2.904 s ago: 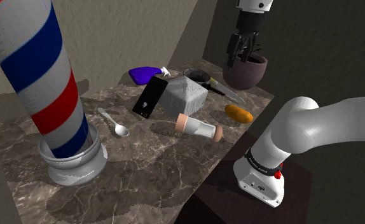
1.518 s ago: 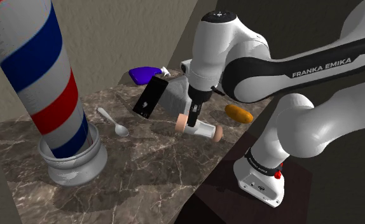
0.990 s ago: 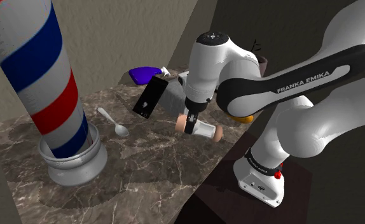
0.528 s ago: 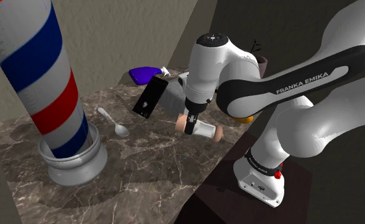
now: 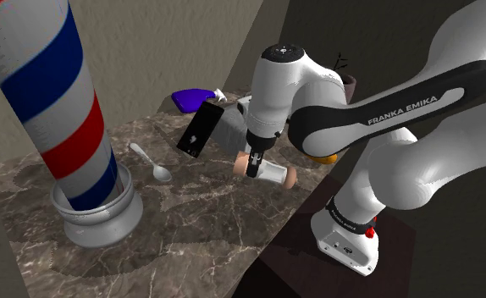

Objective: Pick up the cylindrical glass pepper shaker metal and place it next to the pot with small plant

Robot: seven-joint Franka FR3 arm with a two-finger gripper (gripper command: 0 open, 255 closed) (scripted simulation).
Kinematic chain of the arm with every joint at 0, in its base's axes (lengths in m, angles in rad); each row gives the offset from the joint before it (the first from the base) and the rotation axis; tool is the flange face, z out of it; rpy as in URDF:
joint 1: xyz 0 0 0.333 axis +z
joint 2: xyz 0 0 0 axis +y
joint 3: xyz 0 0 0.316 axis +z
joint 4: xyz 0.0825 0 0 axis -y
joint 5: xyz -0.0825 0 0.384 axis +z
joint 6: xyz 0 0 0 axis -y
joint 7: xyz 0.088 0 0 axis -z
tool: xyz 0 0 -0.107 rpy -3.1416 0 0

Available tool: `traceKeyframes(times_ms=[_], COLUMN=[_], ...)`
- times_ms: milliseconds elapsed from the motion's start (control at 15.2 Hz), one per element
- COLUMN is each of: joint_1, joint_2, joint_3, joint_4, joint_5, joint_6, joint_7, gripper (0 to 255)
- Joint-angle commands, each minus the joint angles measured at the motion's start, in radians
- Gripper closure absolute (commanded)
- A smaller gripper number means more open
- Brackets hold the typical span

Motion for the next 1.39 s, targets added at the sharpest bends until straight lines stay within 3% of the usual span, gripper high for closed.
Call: traceKeyframes(times_ms=[0, 1320], joint_1=[0.0, 0.012], joint_2=[0.0, -0.144], joint_3=[0.0, -0.053], joint_4=[0.0, 0.175], joint_5=[0.0, 0.001], joint_6=[0.0, -0.315], joint_7=[0.0, -0.059], gripper=[255, 255])
